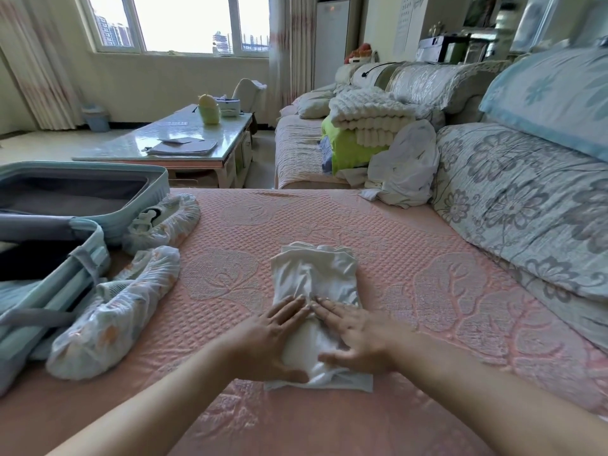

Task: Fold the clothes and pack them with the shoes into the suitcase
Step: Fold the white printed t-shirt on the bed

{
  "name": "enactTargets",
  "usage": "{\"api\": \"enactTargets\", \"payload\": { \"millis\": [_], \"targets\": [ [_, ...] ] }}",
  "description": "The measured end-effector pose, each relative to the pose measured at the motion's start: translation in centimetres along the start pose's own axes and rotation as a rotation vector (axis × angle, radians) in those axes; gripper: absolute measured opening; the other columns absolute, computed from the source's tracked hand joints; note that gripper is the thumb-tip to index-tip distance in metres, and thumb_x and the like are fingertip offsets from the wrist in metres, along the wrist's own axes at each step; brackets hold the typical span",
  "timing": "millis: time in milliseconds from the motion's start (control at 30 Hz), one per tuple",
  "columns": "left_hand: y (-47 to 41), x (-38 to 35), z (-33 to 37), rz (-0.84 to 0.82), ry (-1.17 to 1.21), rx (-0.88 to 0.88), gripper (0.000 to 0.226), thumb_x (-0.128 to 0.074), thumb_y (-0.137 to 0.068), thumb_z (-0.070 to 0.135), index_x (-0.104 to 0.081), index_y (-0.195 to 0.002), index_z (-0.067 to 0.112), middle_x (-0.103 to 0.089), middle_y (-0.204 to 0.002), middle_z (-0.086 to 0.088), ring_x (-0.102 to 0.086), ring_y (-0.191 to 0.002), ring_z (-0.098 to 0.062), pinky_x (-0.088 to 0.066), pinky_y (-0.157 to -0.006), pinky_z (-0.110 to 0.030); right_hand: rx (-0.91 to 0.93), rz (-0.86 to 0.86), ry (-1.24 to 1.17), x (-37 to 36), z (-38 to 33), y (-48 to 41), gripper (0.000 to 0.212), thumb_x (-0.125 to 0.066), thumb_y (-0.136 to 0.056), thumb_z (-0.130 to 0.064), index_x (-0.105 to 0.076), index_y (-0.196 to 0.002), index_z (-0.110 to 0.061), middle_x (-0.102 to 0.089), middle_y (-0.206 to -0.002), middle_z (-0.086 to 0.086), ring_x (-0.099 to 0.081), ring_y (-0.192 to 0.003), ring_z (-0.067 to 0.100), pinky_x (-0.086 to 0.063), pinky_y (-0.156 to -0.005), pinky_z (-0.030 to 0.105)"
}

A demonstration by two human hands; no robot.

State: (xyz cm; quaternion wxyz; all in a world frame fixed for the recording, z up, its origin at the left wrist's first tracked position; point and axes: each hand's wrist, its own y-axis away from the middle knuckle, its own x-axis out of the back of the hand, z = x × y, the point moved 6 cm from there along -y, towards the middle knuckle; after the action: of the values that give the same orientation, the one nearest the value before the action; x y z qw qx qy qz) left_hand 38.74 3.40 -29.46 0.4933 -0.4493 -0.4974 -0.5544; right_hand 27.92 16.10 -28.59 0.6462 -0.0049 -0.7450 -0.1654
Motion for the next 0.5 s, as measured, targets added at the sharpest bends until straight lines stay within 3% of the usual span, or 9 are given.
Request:
{"api": "enactTargets", "payload": {
  "millis": [100, 167, 267, 333, 367, 433, 467, 500],
  "targets": [
    [0.7, -0.3, 0.4, 0.011, -0.107, -0.041, 0.129, -0.06, -0.067, 0.082, 0.003, -0.159, 0.017, 0.015, -0.163, -0.001, 0.017, -0.151, -0.017, 0.016, -0.116, -0.029, 0.047, -0.052, 0.128, -0.8, -0.9, 1.4, 0.107, -0.048, -0.087, -0.075, 0.018, -0.157, -0.029, 0.025, -0.163, -0.001, 0.018, -0.151, 0.012, 0.012, -0.118, 0.026],
    [0.8, -0.3, 0.8, 0.014, -0.122, -0.035, 0.124, -0.063, -0.07, 0.074, -0.002, -0.159, 0.014, 0.01, -0.164, -0.005, 0.013, -0.152, -0.021, 0.01, -0.119, -0.03, 0.04, -0.036, 0.164, -0.8, -1.0, 1.7, 0.106, -0.055, -0.089, -0.062, 0.015, -0.159, -0.026, 0.019, -0.166, 0.004, 0.014, -0.154, 0.017, 0.01, -0.119, 0.027],
    [0.5, 0.9, 1.7, 0.048, -0.148, -0.086, 0.087, -0.06, -0.088, 0.043, -0.019, -0.157, 0.009, -0.009, -0.164, -0.017, -0.005, -0.153, -0.025, 0.004, -0.118, -0.023, 0.019, -0.001, 0.182, -0.2, -0.8, 1.7, 0.093, -0.058, -0.092, -0.039, 0.001, -0.161, -0.025, 0.004, -0.169, 0.002, 0.0, -0.155, 0.016, 0.0, -0.118, 0.024],
    [0.3, 2.0, 1.8, 0.088, -0.037, -0.099, 0.063, -0.059, -0.088, 0.026, -0.044, -0.148, 0.014, -0.034, -0.157, -0.011, -0.029, -0.147, -0.02, -0.01, -0.118, -0.018, 0.006, 0.039, 0.115, 0.0, -0.4, 1.5, 0.083, -0.06, -0.09, -0.029, -0.016, -0.16, -0.032, -0.014, -0.168, -0.003, -0.019, -0.152, 0.014, -0.022, -0.121, 0.031],
    [0.2, 2.6, 1.4, 0.102, 0.054, -0.06, 0.051, -0.059, -0.086, 0.021, -0.057, -0.137, 0.019, -0.047, -0.148, -0.005, -0.043, -0.138, -0.015, -0.024, -0.116, -0.017, -0.017, 0.076, 0.046, 0.4, 0.1, 1.4, 0.071, -0.06, -0.088, -0.024, -0.033, -0.153, -0.037, -0.032, -0.161, -0.006, -0.036, -0.143, 0.014, -0.037, -0.114, 0.033],
    [0.0, 3.6, 0.1, 0.144, 0.201, 0.07, 0.026, -0.058, -0.085, 0.017, -0.071, -0.108, 0.019, -0.069, -0.118, -0.001, -0.065, -0.107, -0.015, -0.051, -0.092, -0.025, -0.098, 0.163, -0.182, 2.0, 1.3, 1.2, 0.032, -0.056, -0.085, -0.013, -0.064, -0.111, -0.032, -0.065, -0.118, -0.005, -0.061, -0.107, 0.018, -0.051, -0.086, 0.033],
    [-0.2, 4.3, -0.7, 0.193, 0.258, 0.144, 0.017, -0.056, -0.086, 0.019, -0.07, -0.096, 0.017, -0.072, -0.098, -0.004, -0.068, -0.089, -0.021, -0.053, -0.075, -0.03, -0.144, 0.212, -0.306, 2.8, 2.1, 1.0, 0.017, -0.056, -0.085, -0.011, -0.062, -0.087, -0.027, -0.066, -0.096, -0.003, -0.062, -0.09, 0.019, -0.048, -0.074, 0.032],
    [-0.4, 5.1, -1.5, 0.275, 0.309, 0.208, 0.014, -0.055, -0.086, 0.022, -0.067, -0.092, 0.017, -0.069, -0.085, -0.004, -0.065, -0.078, -0.025, -0.05, -0.064, -0.031, -0.172, 0.276, -0.406, 3.6, 2.9, 0.8, 0.017, -0.057, -0.086, -0.012, -0.056, -0.074, -0.024, -0.062, -0.081, -0.003, -0.059, -0.078, 0.017, -0.044, -0.066, 0.032]
  ]
}}
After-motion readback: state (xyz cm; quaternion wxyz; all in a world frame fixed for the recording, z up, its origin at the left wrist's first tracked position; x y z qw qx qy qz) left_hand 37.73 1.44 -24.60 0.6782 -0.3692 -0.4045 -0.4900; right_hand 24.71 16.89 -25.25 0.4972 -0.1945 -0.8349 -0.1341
